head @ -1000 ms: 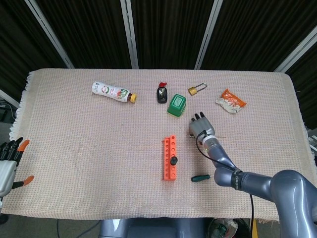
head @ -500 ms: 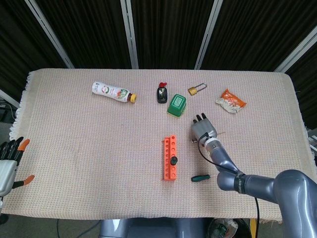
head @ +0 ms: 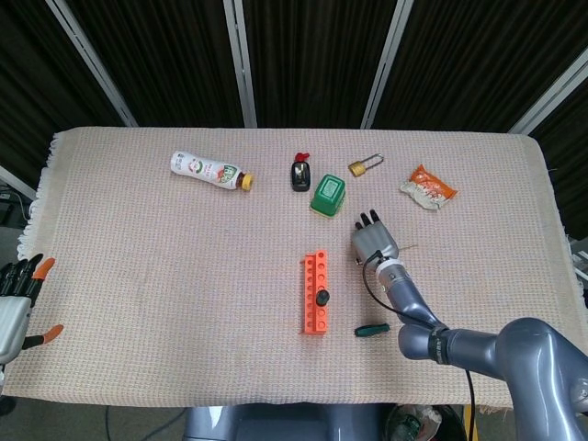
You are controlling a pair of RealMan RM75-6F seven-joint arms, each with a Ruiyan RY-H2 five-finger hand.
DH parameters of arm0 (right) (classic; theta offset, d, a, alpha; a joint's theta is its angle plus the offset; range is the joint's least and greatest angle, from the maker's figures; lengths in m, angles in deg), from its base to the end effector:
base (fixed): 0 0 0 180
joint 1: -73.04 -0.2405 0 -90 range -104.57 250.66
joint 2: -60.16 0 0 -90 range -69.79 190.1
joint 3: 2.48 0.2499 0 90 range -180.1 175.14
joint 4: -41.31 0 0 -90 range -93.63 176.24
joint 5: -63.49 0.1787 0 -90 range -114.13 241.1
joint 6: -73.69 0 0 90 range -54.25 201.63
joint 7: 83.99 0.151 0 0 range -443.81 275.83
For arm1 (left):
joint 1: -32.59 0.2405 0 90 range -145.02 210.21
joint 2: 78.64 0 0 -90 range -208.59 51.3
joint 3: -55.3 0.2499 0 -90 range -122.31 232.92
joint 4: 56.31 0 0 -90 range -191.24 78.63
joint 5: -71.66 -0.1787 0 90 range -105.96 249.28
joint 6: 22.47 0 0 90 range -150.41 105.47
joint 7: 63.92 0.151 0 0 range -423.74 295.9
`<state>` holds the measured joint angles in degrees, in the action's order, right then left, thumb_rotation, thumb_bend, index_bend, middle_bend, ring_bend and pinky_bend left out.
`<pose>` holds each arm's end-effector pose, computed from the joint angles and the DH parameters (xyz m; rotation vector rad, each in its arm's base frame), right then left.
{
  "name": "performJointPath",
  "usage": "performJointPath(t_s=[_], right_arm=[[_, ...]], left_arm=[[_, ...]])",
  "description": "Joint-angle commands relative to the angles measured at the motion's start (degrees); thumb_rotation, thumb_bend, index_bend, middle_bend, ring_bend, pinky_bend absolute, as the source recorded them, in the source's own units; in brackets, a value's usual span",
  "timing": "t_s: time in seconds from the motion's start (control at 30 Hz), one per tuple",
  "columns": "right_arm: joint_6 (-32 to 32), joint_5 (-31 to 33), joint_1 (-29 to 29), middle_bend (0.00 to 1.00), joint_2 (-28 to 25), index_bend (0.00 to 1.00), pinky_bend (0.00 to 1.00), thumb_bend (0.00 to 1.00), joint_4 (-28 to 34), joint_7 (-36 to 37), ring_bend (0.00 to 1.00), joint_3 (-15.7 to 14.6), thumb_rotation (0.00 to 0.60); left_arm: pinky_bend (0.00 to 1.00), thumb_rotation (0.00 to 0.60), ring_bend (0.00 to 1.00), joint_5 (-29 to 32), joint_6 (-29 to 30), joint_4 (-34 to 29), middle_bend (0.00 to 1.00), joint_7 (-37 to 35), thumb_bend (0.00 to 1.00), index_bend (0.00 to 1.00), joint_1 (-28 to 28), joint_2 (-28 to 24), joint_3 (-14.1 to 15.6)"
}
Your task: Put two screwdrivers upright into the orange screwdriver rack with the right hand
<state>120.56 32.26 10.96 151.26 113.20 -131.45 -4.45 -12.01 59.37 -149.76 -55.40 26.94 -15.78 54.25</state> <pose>-0.1546 -0.3961 -0.0082 1.9972 -0.6117 0.2892 -0.3001 0.1826 0.1803 -1.4589 -0.8580 -0.7294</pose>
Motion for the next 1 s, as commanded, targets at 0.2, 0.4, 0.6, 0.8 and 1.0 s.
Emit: performJointPath(t_s=[0.2,0.4,0.6,0.8,1.0], right_arm=[[-0.06,-0.2,0.62,0.18,1.03,0.53,0.0,0.21,-1.5,-0.42,0.0,0.33,0.6],[-0.38,-0.34,1.21,0.2,1.69,0.57,0.0,0.22,-2.47,-0.49,0.0,0.63,0.6],[0.26,-2.28,2.56,0.23,2.06,0.62,0.0,0.28,-2.81,1.63,0.0,1.67,0.6],[-1.0,-2.9,4.17,0.23,-0.9,0.64,0.0,0.3,0.09,7.6,0.0,4.91,0.6],[-6.9,-0.57,6.54,0.23,-8.07,0.64,0.0,0.3,6.81,19.24,0.0,10.7,0.6]], left_arm=[[0.0,0.6,0.0,0.14,-0.39,0.11,0.0,-0.31,0.09,0.03,-0.06,-0.02,0.11],[0.0,0.6,0.0,0.02,-0.47,0.06,0.0,-0.43,0.09,0.03,-0.13,-0.11,0.13],[0.0,0.6,0.0,0.07,-0.65,-0.06,0.0,-0.44,0.09,0.03,-0.14,-0.16,0.24],[0.0,0.6,0.0,-0.04,-0.1,-0.57,0.0,-0.3,0.09,0.02,-0.07,-0.38,0.02],[0.0,0.6,0.0,-0.01,-0.4,-0.9,0.0,0.1,0.09,0.02,-0.31,-0.38,-0.04]])
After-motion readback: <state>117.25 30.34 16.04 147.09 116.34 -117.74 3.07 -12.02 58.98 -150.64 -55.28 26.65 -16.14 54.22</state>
